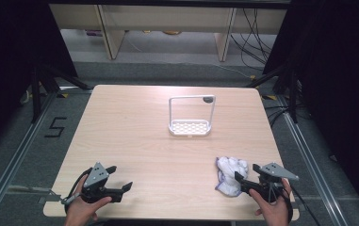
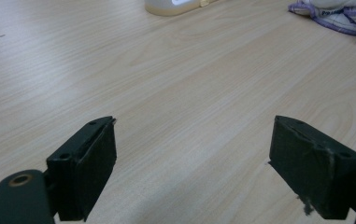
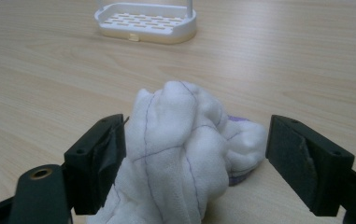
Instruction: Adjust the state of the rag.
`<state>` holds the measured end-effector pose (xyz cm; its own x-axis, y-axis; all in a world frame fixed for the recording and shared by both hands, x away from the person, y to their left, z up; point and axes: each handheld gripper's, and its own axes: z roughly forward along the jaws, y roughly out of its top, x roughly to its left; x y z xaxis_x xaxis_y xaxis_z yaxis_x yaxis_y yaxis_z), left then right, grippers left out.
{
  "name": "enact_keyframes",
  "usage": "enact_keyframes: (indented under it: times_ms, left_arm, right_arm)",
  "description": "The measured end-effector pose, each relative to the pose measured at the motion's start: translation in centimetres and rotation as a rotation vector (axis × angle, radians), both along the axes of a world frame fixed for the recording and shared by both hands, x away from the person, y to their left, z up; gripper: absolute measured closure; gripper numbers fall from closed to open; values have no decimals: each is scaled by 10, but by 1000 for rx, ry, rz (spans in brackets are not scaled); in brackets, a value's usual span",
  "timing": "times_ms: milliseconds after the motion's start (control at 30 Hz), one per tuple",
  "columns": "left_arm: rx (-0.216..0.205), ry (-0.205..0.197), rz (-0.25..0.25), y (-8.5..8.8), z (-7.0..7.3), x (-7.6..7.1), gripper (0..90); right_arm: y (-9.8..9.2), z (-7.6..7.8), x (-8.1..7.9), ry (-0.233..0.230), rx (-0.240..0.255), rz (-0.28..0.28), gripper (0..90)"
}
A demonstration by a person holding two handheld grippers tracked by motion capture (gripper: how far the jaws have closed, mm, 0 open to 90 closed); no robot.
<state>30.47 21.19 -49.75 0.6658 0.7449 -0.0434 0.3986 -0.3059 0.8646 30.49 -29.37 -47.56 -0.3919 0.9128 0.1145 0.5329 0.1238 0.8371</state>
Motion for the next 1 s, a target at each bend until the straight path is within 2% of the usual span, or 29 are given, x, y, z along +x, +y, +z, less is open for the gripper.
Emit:
enact_keyframes:
  times_ms: [33,67,167,200,233,267,333,400,433,500,567,600,633,700,767,800,900,1000]
  left_arm:
    - [16,4,-12,0,0,0,147]
    - [20,3,-10,-1,-1,0,147]
    - [22,2,-15,-1,-1,1,147]
    - [28,1,-18,-1,-1,1,147]
    - [19,1,-13,-2,-2,1,147]
    - [41,-6,-27,-1,-1,1,147]
    - [37,-3,-25,-2,-2,1,147]
    - [43,-7,-31,-2,-2,1,147]
    - [43,-7,-31,-2,-2,1,147]
    - [48,-6,-35,-3,-2,2,147]
    - [48,-8,-36,-3,-2,2,147]
    - [53,-8,-30,-3,-2,1,147]
    - [57,-9,-31,-3,-2,1,147]
    - [52,-12,-35,-3,-3,2,147]
    - [55,-17,-36,-3,-3,2,147]
    - [56,-13,-36,-4,-3,2,147]
    - [76,-14,-41,-5,-2,2,147]
    - [72,-16,-49,-5,-2,2,147]
  right_arm:
    - [0,-1,1,-8,-10,-3,214]
    - [2,0,0,5,6,-8,214]
    - [3,2,-1,4,10,5,227]
    - [4,3,-2,19,13,4,231]
    - [2,2,0,-4,-5,22,235]
    - [2,3,0,-2,-8,23,241]
    - [3,3,0,-5,-6,19,251]
    - [4,6,-1,-18,-40,36,268]
    - [4,6,-1,-18,-40,36,268]
    - [9,6,-1,-28,-45,70,294]
    - [11,7,-2,-19,-35,77,298]
    - [12,9,-3,-5,-53,81,322]
    - [13,10,-3,-18,-61,96,337]
    - [17,11,-5,-10,-60,92,348]
    - [18,12,-3,-27,-110,119,365]
    - [19,12,-2,-18,-110,127,370]
    - [22,12,0,-24,-113,130,370]
    - [26,13,0,-19,-129,120,365]
